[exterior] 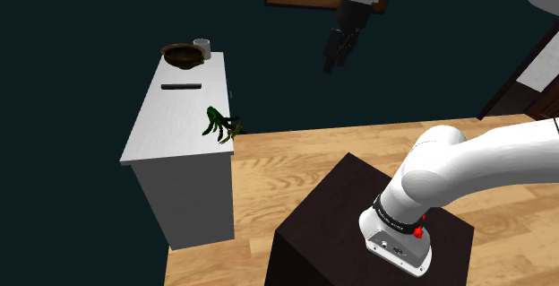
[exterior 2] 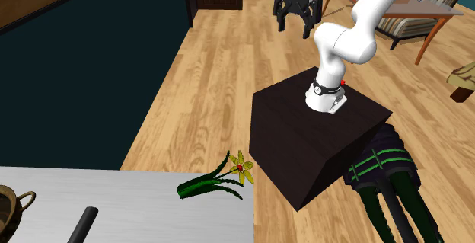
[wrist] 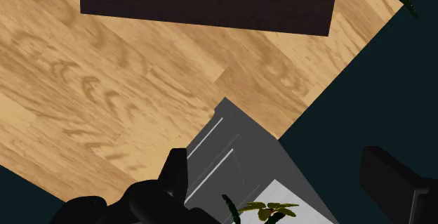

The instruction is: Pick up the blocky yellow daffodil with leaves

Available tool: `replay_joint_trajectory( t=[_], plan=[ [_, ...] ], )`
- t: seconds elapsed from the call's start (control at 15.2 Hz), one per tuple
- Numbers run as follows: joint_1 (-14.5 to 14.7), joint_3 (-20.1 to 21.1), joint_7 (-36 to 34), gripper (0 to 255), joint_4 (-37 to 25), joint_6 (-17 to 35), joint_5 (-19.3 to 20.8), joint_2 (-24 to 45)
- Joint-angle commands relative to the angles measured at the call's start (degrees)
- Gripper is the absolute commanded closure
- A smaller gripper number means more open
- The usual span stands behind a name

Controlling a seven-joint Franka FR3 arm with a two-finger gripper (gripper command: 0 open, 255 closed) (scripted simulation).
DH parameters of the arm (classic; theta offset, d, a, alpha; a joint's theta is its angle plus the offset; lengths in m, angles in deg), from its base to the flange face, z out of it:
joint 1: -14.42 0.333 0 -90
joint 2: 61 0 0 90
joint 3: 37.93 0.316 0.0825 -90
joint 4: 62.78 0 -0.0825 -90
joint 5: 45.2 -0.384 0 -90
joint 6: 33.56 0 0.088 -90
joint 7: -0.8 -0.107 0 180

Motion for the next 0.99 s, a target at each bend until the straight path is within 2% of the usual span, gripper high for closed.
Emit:
replay_joint_trajectory(
  t=[0.0, 0.46, 0.92],
  plan=[
    [0.00, 0.00, 0.00, 0, 0.00, 0.00, 0.00, 0.00],
    [1.36, 0.88, 0.48, 0, 0.37, 11.96, -1.71, 11.71],
    [2.71, 1.67, 1.25, 0, -3.17, 22.03, -3.49, 25.43]
  ],
)
